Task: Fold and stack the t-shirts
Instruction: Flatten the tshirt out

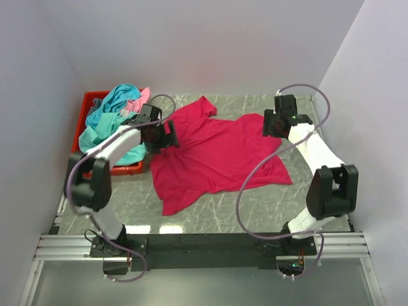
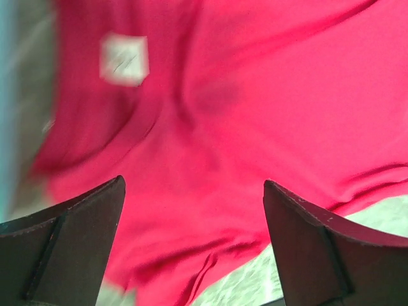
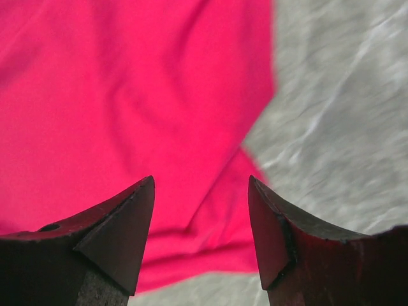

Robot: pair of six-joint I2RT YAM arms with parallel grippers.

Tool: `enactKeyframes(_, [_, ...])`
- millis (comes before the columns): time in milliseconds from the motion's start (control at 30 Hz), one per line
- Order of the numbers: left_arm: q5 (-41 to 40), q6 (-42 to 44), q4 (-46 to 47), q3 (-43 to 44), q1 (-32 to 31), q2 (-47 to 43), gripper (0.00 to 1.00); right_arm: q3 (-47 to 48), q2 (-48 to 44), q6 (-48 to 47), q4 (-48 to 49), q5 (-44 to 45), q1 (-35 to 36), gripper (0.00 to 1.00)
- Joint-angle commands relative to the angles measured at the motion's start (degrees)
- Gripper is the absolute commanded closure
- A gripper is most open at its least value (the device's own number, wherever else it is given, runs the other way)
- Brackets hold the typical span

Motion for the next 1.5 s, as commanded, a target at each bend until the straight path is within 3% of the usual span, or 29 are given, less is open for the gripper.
enactKeyframes(0, [-13.32, 1.79, -8.3, -4.03, -3.28, -10.61, 0.06, -4.28, -5.44, 4.92, 1.04, -5.43, 1.21, 0.33])
enactKeyframes(200, [-14.76, -6.02, -17.2, -12.72, -9.0, -19.31, 0.1, -7.1, -7.21, 5.72, 0.17, -7.54, 1.82, 0.34])
enactKeyframes(500, [-8.61, -15.52, -16.42, -27.23, -10.76, -31.46, 0.21, -11.14, -9.15, 7.47, 1.22, -11.94, 1.91, 0.35])
enactKeyframes(1000, [-12.9, -22.37, -16.67, -30.93, -22.7, -27.7, 0.3, -16.24, -13.28, 9.58, 3.24, -13.52, 2.53, 0.36])
enactKeyframes(1233, [-15.99, -23.43, -16.68, -30.84, -24.64, -23.91, 0.39, -18.35, -14.6, 9.76, 4.12, -13.87, 2.61, 0.36])
enactKeyframes(1467, [-17.4, -22.38, -14.92, -30.23, -25.0, -19.62, 0.41, -19.5, -15.21, 9.76, 4.65, -14.14, 2.53, 0.36])
